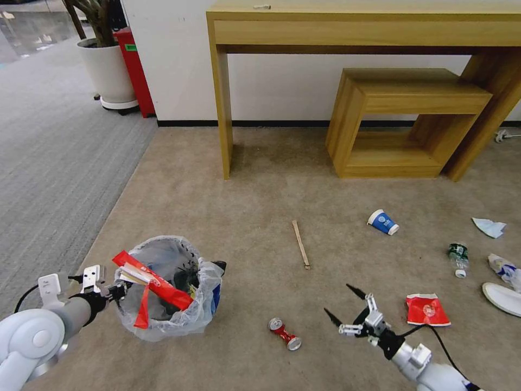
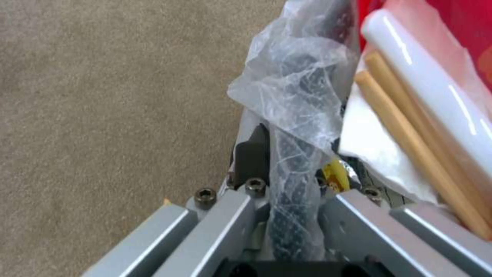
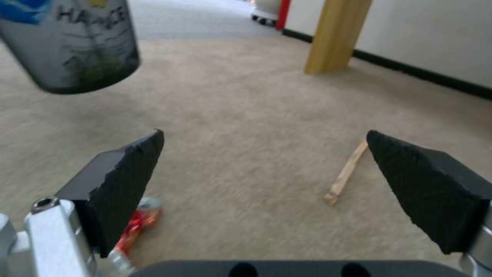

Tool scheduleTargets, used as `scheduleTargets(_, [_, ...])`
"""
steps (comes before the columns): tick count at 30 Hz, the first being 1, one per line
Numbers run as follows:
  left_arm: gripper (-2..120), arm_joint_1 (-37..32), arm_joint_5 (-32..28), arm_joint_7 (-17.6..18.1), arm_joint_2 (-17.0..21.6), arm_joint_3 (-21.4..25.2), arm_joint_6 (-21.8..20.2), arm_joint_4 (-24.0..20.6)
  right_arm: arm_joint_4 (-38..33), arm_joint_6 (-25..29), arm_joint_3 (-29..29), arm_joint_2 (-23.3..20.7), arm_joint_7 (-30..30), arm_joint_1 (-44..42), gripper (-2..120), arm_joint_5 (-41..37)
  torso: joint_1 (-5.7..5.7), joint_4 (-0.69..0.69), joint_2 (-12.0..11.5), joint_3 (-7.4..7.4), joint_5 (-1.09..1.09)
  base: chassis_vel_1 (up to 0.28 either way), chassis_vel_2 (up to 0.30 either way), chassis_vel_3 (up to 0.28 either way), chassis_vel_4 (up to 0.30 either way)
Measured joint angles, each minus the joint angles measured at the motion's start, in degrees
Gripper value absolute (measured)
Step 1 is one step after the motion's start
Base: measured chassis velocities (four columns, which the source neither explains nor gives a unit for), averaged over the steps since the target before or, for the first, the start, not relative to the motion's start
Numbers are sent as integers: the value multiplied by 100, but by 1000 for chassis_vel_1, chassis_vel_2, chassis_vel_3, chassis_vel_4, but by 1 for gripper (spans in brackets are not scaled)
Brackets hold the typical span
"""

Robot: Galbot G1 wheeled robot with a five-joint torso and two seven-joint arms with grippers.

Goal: Pick up the trash bin and place the garbage on the floor into it.

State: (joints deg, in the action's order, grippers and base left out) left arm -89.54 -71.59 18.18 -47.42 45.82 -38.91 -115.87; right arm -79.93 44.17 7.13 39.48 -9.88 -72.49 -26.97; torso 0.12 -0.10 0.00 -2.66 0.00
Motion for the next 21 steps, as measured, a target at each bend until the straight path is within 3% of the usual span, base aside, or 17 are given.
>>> scheduleTargets(21, [0,85,73,0,-146,-69,11,85,842,219,1069,359,-607,667,100,-270,0,0,-1,0,0,0,0,0,0])
